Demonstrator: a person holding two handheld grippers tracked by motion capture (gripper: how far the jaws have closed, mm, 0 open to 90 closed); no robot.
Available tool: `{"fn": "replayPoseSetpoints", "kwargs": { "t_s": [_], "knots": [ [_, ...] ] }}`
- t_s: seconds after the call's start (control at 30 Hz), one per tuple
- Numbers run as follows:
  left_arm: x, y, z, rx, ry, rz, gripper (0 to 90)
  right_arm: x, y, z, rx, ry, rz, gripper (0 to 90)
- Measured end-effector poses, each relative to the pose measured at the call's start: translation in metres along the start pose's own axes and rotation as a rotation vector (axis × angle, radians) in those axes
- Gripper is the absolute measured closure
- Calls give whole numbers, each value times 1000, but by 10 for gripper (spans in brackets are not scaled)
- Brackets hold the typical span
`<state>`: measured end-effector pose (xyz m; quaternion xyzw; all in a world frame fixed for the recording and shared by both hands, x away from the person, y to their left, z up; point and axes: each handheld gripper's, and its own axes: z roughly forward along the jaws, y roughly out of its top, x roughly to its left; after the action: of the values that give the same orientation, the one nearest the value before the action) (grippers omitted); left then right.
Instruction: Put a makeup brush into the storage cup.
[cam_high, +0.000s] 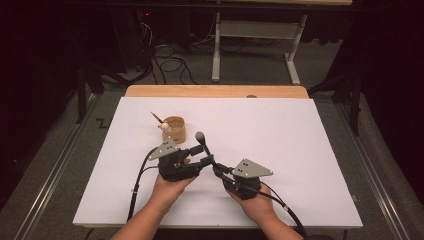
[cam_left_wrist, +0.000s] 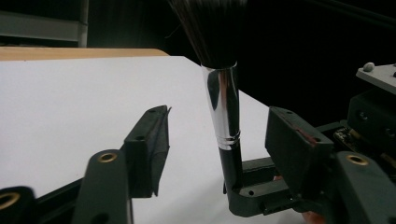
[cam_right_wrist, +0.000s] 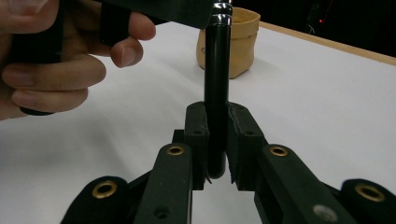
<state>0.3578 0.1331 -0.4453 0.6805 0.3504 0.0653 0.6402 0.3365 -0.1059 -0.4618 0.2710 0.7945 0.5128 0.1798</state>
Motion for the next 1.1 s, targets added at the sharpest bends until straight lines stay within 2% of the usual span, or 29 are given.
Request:
{"fn": "replayPoseSetpoints", "kwargs": {
  "t_s": [0.3,1.1],
  "knots": [
    [4,-3,0,-16,-47,-49,528,1,0,0,1,0,0,810],
    [6,-4,-2,-39,-77,-89,687,2,-1,1,5,-1,-11,810]
  ]
}}
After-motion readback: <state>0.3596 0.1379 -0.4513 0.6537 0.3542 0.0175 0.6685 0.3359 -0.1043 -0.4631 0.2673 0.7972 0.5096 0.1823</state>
